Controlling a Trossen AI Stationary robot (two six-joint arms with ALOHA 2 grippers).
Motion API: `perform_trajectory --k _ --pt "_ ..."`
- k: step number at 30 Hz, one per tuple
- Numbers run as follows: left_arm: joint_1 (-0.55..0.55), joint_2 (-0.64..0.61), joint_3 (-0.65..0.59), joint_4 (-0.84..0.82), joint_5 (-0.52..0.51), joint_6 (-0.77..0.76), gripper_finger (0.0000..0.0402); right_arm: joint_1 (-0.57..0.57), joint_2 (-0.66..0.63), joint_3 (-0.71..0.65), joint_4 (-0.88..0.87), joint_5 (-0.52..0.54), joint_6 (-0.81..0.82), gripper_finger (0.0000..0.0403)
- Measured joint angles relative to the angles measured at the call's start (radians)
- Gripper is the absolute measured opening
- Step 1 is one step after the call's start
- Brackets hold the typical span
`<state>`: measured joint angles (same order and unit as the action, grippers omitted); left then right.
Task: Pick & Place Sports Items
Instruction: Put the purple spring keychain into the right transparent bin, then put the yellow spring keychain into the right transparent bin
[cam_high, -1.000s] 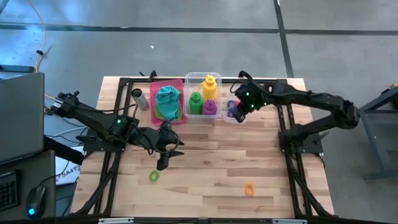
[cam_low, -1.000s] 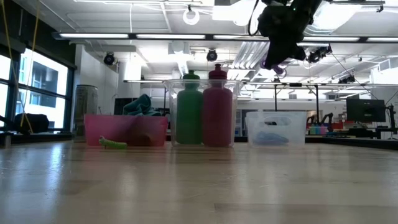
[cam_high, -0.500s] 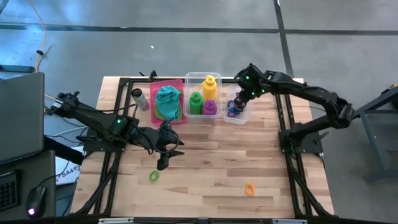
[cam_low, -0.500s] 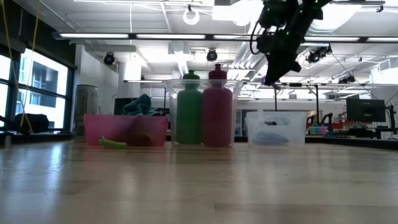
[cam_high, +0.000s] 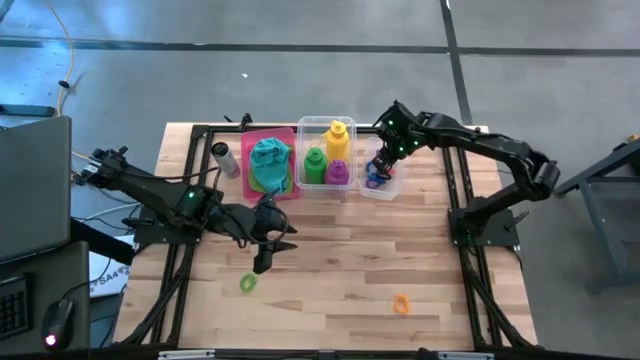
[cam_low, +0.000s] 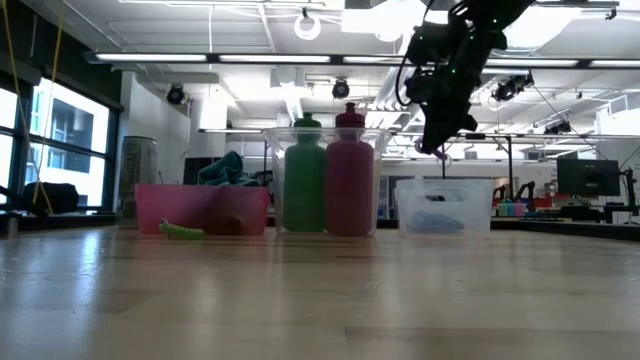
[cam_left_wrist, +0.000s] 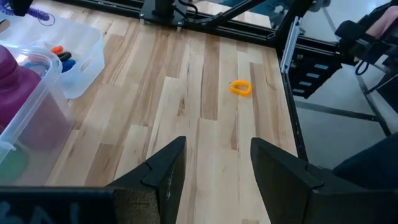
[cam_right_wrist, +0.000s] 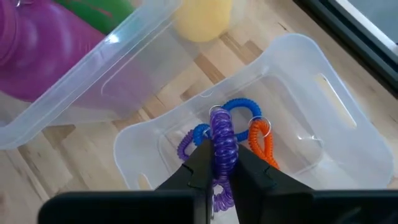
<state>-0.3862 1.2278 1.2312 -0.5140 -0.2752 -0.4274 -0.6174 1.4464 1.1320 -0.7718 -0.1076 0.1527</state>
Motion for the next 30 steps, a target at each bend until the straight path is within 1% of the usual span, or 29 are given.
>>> perform_trajectory --k 7,13,19,22,27,30 --pt "0.000 0.000 0.000 0.000 0.000 0.000 0.0177 0.000 0.000 0.000 -0.002 -0.005 0.040 0.0064" --pt "0.000 0.000 0.000 0.000 0.001 0.000 0.0177 0.000 0.000 0.000 -0.004 -0.050 0.064 0.0084" --pt "0.000 0.000 0.000 -0.001 0.001 0.000 0.0177 0.000 -0.010 0.000 -0.003 -0.043 0.063 0.0102" --pt "0.000 0.000 0.000 -0.001 0.002 0.000 0.0177 0.008 -0.031 0.000 -0.002 -0.024 0.064 0.0109" --pt "0.000 0.000 0.000 -0.001 0.002 0.001 0.0177 0.009 -0.099 0.000 -0.002 -0.026 0.064 0.0116" --pt "0.000 0.000 0.000 -0.001 0.002 0.001 0.0177 0.015 -0.145 0.000 -0.002 -0.025 0.099 0.0117"
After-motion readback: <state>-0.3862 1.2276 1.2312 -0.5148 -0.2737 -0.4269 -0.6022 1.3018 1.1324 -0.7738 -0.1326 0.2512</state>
